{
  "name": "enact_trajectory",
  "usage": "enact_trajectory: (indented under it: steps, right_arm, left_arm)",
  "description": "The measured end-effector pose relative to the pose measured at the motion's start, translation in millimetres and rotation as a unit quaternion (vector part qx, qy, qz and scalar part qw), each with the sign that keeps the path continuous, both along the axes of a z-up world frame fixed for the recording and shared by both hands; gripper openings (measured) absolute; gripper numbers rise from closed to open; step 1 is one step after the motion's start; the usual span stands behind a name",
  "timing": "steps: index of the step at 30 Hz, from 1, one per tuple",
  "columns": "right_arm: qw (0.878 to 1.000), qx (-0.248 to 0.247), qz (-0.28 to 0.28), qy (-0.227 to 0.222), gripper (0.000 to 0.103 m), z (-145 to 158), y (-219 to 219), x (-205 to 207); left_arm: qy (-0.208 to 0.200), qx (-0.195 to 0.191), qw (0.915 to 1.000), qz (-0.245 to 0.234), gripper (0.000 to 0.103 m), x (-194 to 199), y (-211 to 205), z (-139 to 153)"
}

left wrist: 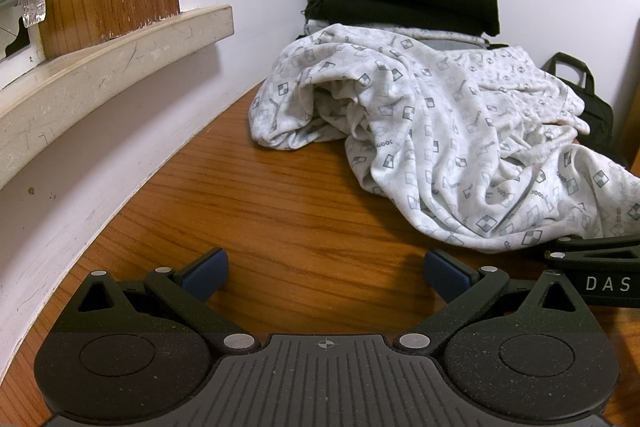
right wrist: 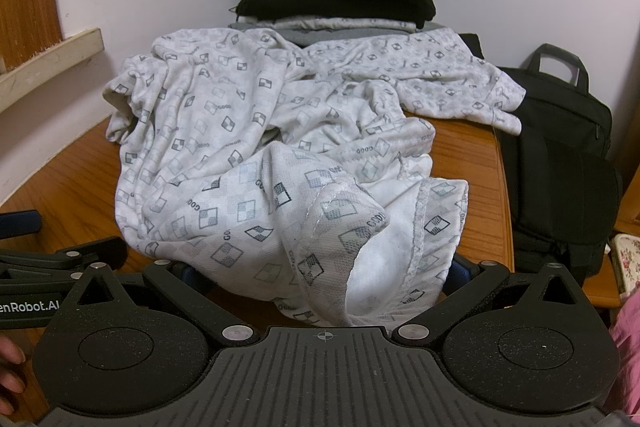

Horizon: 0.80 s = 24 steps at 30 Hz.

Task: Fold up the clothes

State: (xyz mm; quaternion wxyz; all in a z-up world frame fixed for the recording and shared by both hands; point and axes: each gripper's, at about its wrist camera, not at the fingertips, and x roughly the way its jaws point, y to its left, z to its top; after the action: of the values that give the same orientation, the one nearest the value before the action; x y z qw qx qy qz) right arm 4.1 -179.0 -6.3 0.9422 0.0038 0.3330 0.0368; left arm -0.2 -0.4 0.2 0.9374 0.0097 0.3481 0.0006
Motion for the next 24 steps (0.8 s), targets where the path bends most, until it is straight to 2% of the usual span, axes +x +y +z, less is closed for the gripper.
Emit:
enact_trajectory:
  steps: [16,24]
  right_arm:
    - [1.0,-0.001,0.0,0.0,0.103,0,2,0]
    - [1.0,0.0,-0.001,0.0,0.103,0,3,1]
  left_arm:
    - [-0.002,-0.002,1.0,0.006,0.103,-3,1,-1]
    - [-0.024,-0.013,0.9995,0.015,0.103,-10,2,17]
